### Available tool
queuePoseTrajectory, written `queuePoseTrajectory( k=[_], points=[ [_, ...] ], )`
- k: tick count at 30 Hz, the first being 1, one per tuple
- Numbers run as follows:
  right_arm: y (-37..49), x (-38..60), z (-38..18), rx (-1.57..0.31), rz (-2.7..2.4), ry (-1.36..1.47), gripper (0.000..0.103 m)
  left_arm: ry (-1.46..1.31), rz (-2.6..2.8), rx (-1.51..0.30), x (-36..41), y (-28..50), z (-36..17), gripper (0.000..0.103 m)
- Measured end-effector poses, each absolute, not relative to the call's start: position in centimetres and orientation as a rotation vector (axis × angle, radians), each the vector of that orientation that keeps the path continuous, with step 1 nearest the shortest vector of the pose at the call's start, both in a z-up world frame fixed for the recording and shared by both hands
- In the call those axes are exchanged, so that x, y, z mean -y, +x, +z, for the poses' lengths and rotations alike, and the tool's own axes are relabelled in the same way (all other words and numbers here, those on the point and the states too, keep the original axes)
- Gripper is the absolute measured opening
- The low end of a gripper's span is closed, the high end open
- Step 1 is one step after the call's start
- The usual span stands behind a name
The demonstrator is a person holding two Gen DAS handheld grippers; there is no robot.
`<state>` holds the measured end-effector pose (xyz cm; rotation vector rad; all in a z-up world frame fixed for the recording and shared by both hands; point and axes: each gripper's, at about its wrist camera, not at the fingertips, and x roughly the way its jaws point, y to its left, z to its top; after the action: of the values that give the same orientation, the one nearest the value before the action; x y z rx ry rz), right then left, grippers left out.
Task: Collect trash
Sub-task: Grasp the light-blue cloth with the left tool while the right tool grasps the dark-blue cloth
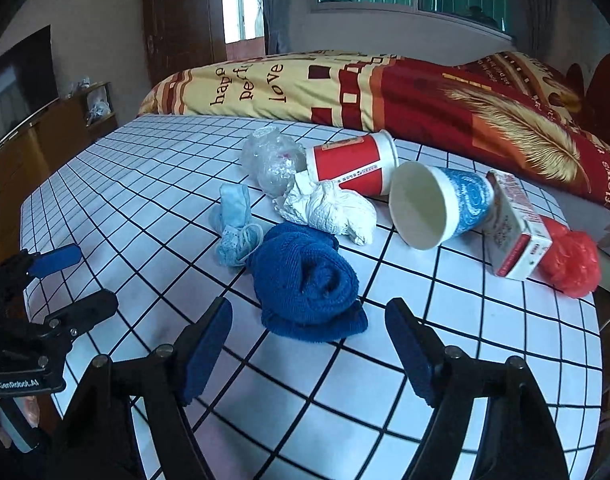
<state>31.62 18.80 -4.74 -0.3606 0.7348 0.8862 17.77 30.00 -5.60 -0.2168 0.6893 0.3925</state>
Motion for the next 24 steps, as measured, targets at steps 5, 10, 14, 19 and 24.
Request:
queuePoseTrajectory(
  k=[5,10,14,19,24],
  points=[
    [32.7,-20.0,-5.5,-0.766,0.896,-0.367,0.068,-0.22,0.392,-0.703,-30.1,18.2,-6.2,0.088],
    [33.4,-19.6,-5.5,-0.784,0.911,-0.342,0.039,-0.23,0.377,-0.709,-29.6,18.8,-6.2,0.088],
    [32.7,-17.0,-4.5,-0.748,0.88,-0.332,0.036,-0.227,0.345,-0.693,-28.9,20.2,-5.5,0.087],
    [33.6,-14.1,-4.2,-0.717,0.789,-0.313,0.036,-0.228,0.295,-0.706,-28.3,23.9,-5.3,0.078],
    [35.5,-12.9,-4.3,-0.737,0.756,-0.278,0.036,-0.252,0.27,-0.754,-28.7,27.4,-5.5,0.07]
  ],
)
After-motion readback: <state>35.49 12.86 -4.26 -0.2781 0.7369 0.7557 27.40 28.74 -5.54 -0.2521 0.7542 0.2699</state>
